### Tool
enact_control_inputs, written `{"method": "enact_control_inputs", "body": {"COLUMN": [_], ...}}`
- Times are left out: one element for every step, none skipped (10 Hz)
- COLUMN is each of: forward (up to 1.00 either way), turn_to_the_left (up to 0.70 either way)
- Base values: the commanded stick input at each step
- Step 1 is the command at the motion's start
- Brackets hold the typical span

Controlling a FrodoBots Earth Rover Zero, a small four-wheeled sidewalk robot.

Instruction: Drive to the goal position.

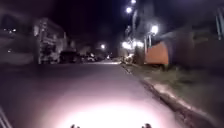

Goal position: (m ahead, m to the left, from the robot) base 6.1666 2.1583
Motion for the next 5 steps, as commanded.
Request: {"method": "enact_control_inputs", "body": {"forward": [0.7, 0.7, 0.7, 0.7, 0.7], "turn_to_the_left": [0.0, 0.0, 0.0, -0.01, -0.02]}}
